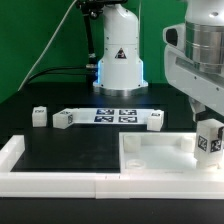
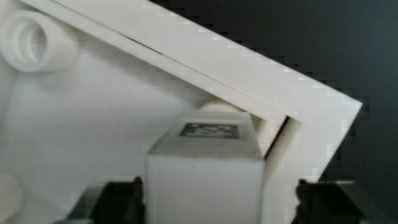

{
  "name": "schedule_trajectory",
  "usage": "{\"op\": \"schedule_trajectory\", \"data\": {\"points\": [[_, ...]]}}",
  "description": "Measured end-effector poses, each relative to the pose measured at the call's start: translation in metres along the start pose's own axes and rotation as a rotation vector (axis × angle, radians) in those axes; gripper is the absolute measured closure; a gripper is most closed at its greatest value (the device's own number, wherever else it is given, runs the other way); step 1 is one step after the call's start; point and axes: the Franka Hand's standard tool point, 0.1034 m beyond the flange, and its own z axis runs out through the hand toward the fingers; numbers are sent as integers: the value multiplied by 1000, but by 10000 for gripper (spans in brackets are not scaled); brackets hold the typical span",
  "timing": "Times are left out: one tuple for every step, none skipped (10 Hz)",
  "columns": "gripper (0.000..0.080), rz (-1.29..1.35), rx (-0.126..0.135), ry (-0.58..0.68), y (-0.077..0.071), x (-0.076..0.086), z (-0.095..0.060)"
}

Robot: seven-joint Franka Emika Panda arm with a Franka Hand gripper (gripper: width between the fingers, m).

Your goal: Assemble one leg

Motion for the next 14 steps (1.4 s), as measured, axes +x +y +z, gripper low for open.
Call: {"op": "schedule_trajectory", "data": {"points": [[294, -49, -2, 0, 0, -3, 1], [181, -192, 0, 0, -1, -6, 1], [159, -328, 9, 5, -3, -8, 2], [159, -445, 12, 11, -3, -9, 4], [151, -603, 15, 20, -4, -10, 4], [151, -722, 20, 34, -7, -8, 3], [151, -823, 21, 40, -7, -7, 3], [151, -987, 18, 43, -6, -3, 2], [151, -1070, 15, 45, -6, -2, 2], [151, -1207, 12, 46, -5, -2, 3], [151, -1307, 9, 46, -5, -2, 4], [151, -1365, 8, 44, -4, -2, 4], [162, -1355, 8, 43, -4, -2, 5], [162, -1355, 8, 43, -4, -2, 5]]}}
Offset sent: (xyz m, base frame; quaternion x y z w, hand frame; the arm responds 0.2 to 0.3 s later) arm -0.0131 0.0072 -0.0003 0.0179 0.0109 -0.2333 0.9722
